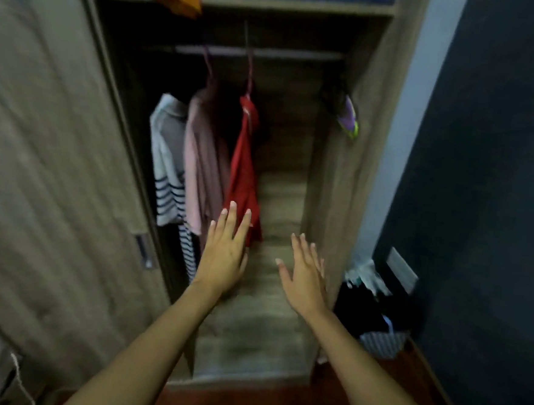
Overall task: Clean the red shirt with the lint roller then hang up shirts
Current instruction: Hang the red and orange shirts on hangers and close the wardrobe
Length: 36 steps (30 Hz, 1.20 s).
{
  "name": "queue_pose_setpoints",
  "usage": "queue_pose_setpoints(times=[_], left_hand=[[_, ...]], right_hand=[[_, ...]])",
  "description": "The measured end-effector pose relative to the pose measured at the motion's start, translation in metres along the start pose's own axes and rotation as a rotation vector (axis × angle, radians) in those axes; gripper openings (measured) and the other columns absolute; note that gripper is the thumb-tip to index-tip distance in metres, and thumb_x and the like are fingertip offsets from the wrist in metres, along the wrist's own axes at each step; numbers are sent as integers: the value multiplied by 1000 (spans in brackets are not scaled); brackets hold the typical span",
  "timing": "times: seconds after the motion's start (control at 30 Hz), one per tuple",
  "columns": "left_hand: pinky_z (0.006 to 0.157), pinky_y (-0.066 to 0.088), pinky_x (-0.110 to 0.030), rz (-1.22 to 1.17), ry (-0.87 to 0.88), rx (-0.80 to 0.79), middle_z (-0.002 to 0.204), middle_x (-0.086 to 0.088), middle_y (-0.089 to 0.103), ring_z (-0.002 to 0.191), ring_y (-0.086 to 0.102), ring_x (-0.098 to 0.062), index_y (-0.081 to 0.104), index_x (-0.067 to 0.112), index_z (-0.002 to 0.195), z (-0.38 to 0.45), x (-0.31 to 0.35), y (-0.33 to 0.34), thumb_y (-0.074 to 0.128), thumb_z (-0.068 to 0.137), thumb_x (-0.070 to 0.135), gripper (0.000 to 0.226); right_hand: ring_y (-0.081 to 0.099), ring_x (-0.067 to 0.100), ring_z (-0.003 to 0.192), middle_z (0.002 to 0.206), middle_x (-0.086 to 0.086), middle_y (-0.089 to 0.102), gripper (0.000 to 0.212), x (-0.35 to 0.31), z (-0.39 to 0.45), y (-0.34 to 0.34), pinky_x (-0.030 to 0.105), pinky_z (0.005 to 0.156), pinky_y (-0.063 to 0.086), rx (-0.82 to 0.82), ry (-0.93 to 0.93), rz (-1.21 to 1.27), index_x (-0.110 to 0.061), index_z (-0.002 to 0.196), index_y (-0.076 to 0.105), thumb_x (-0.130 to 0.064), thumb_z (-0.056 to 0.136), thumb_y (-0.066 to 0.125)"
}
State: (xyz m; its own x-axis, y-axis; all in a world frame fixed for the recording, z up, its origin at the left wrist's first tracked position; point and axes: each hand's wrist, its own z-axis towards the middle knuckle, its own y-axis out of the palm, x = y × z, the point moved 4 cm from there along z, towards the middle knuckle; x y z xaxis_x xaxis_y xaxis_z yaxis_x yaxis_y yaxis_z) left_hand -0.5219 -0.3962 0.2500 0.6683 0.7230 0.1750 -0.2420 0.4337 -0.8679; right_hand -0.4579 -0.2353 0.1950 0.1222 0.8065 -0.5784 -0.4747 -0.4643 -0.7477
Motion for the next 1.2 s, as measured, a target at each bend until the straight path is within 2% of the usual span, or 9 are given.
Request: queue_pose_setpoints(times=[0.13, 0.3, 0.47, 0.53, 0.6, 0.77, 0.97, 1.1, 1.2], left_hand=[[113, 23, -57, 10, 33, 99, 157, -23, 14, 143, 19, -43, 27, 10, 150, 36, -30, -51, 43, 81, 21, 71], [113, 7, -49, 51, 94, 237, 158, -20, 15, 145, 16, -39, 32, 15, 148, 88, -44, -96, 44, 84, 21, 66], [117, 16, -49, 50, 154, 384, 160, -15, 13, 147, 11, -33, 34, 19, 148, 150, -41, -127, 47, 88, 22, 62], [117, 16, -49, 58, 161, 416, 160, -14, 13, 148, 11, -32, 33, 20, 147, 174, -37, -137, 40, 90, 27, 58], [116, 15, -47, 85, 170, 460, 160, -14, 13, 147, 11, -32, 34, 20, 147, 196, -32, -148, 38, 90, 29, 58], [116, 9, -45, 155, 194, 550, 159, -18, 11, 147, 11, -36, 33, 16, 147, 252, -19, -181, 53, 88, 19, 62], [117, 6, -43, 248, 208, 669, 160, -15, 9, 148, 8, -32, 23, 19, 152, 328, -8, -231, 54, 92, 24, 68], [118, 9, -46, 262, 177, 677, 160, -15, 9, 148, 6, -31, 20, 18, 153, 371, -11, -245, 54, 92, 24, 70], [118, 7, -47, 362, 156, 618, 161, -14, 7, 148, 4, -31, 19, 20, 153, 398, -21, -251, 55, 90, 26, 73]], right_hand=[[16, 24, 148, 160, 0, 20, 64, -61, 55, -20, 46, 117, 16, 143, -75, 81, -27, 151, 25, -49, 94, 44], [24, 24, 145, 158, 3, 27, 74, -105, 107, -53, 44, 117, 23, 271, -170, 140, -26, 149, 31, -63, 84, 29], [25, 22, 145, 157, 2, 28, 73, -134, 165, -101, 40, 116, 24, 385, -275, 136, -27, 148, 32, -62, 84, 32], [25, 21, 145, 157, 1, 29, 72, -141, 186, -121, 39, 116, 24, 421, -323, 138, -28, 148, 32, -62, 84, 33], [25, 21, 144, 157, 2, 29, 70, -147, 207, -140, 42, 117, 25, 446, -369, 142, -27, 147, 32, -60, 86, 34], [26, 22, 144, 156, 3, 30, 64, -168, 260, -188, 47, 115, 28, 508, -503, 155, -26, 147, 33, -50, 89, 46], [20, 18, 146, 158, 0, 24, 61, -192, 319, -248, 47, 116, 26, 555, -621, 111, -30, 148, 29, -44, 93, 51], [19, 19, 146, 158, -1, 23, 61, -203, 351, -261, 50, 116, 27, 544, -629, 42, -31, 148, 28, -43, 93, 51], [17, 20, 146, 159, -1, 21, 62, -209, 370, -260, 51, 116, 24, 526, -611, -30, -31, 149, 27, -45, 94, 50]])
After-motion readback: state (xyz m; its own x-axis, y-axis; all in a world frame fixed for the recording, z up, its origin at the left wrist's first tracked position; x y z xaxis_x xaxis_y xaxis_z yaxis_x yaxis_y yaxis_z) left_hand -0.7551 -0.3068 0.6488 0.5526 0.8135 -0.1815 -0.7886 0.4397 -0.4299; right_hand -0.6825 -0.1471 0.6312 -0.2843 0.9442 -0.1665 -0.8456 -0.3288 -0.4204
